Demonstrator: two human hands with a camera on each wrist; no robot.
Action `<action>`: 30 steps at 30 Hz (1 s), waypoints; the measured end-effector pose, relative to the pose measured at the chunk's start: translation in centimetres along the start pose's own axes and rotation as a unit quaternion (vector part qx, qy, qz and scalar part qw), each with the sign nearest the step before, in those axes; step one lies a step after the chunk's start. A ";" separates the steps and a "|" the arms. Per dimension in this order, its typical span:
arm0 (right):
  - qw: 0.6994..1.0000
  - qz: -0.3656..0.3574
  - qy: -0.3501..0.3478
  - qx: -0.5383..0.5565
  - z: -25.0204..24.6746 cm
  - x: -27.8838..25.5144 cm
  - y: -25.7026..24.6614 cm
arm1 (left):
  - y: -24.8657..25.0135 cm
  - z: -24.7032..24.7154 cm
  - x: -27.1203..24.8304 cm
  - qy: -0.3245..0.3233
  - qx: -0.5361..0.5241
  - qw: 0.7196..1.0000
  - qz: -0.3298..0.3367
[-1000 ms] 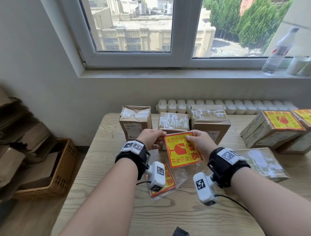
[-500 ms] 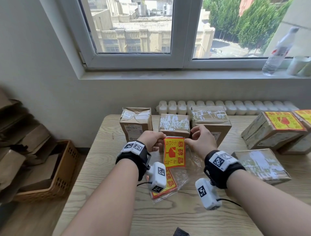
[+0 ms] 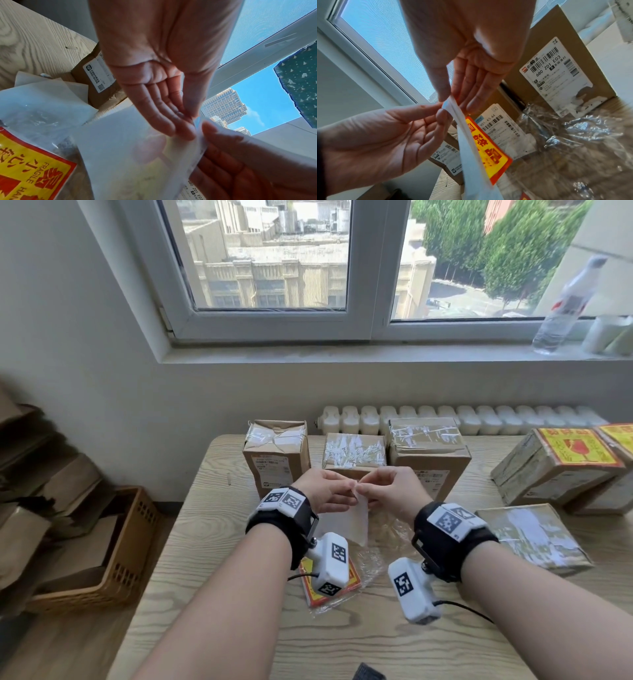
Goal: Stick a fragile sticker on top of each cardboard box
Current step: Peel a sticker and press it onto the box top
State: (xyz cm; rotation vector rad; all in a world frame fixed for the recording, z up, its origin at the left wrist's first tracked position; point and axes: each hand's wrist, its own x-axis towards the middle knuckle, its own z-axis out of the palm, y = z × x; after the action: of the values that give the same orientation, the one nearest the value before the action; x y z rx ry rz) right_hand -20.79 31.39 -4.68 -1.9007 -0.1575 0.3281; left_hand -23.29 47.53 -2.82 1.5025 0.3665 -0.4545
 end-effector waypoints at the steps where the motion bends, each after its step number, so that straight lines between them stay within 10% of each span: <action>1: 1.000 0.002 0.000 0.003 0.0 0.0 0.0 | 0.0 0.0 0.0 0.000 0.013 1.000 -0.001; 16: 0.998 0.050 0.036 0.029 -0.1 0.5 0.7 | -0.6 0.1 0.7 0.065 0.017 0.997 0.045; 30: 0.996 0.064 -0.066 0.013 1.0 0.0 -0.2 | -1.4 -1.5 1.0 0.073 0.065 0.995 0.032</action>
State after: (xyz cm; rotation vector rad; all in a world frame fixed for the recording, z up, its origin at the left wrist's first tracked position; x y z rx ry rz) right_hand -21.05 32.31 -4.82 -1.8678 -0.1182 0.5407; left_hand -23.04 48.90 -4.63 1.6749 0.4076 -0.3227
